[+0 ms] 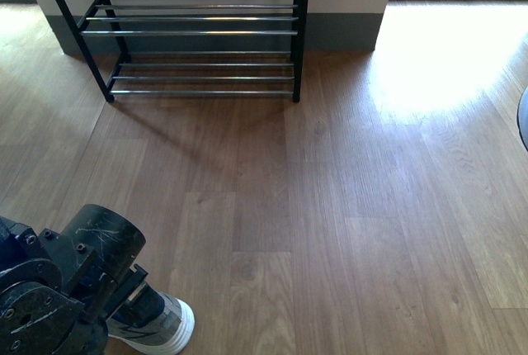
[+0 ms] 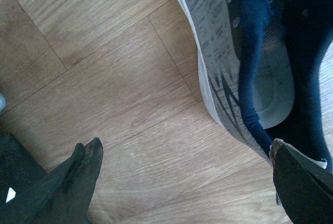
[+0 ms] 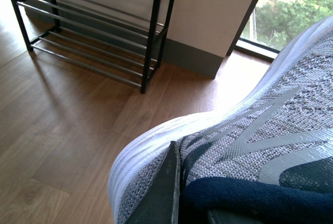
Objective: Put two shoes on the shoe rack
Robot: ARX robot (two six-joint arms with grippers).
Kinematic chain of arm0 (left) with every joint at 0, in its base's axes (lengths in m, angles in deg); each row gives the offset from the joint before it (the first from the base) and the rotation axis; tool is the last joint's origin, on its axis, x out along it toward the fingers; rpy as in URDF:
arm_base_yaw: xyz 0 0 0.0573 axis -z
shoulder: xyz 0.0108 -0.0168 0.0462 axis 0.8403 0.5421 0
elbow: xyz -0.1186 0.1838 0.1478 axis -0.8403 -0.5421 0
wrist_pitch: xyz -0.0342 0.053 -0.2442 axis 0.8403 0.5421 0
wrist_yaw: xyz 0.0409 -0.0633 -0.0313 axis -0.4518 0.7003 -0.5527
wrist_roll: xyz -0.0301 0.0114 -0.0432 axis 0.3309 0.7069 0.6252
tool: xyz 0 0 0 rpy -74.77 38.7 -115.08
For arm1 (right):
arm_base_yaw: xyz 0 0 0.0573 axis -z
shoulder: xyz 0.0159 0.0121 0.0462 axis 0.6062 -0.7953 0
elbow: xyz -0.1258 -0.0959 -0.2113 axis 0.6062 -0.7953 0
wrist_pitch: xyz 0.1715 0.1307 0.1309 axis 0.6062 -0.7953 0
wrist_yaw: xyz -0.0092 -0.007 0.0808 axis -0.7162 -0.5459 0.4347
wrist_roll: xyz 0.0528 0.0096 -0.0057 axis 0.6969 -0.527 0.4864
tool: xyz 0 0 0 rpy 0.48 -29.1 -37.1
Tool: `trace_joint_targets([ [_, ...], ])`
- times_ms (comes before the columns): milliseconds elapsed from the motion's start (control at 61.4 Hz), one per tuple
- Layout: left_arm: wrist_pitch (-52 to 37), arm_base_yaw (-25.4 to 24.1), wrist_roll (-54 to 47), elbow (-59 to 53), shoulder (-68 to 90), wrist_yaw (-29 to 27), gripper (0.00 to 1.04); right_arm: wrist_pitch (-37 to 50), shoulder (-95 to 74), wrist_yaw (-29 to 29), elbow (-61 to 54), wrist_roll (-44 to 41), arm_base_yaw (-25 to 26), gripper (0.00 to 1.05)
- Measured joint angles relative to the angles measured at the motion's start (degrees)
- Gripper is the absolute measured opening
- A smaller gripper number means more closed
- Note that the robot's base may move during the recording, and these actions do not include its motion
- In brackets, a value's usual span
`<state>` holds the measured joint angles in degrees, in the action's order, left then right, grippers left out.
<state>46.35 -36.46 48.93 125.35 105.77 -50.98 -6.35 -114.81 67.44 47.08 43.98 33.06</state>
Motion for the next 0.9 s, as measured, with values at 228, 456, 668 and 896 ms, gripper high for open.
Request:
trace_joint_targets([
  [228,-1.86,0.02,0.17,-0.31,0.00,-1.16,0.95,0.00,0.00,-0.02,0.00,0.00,0.00,0.01],
  [456,-2.21,0.02,0.24,-0.46,0.00,-2.73,0.95,0.00,0.00,-0.02,0.00,0.00,0.00,0.01],
  [668,-4.74,0.48,-1.81,-1.07,0.00,-8.17,0.95,0.00,0.00,0.00,0.00,0.00,0.00,0.01],
  [896,-4.98,0.63,-3.37,-1.22,0.00,-8.92,0.95,0.00,0.00,-0.02,0.00,0.00,0.00,0.01],
])
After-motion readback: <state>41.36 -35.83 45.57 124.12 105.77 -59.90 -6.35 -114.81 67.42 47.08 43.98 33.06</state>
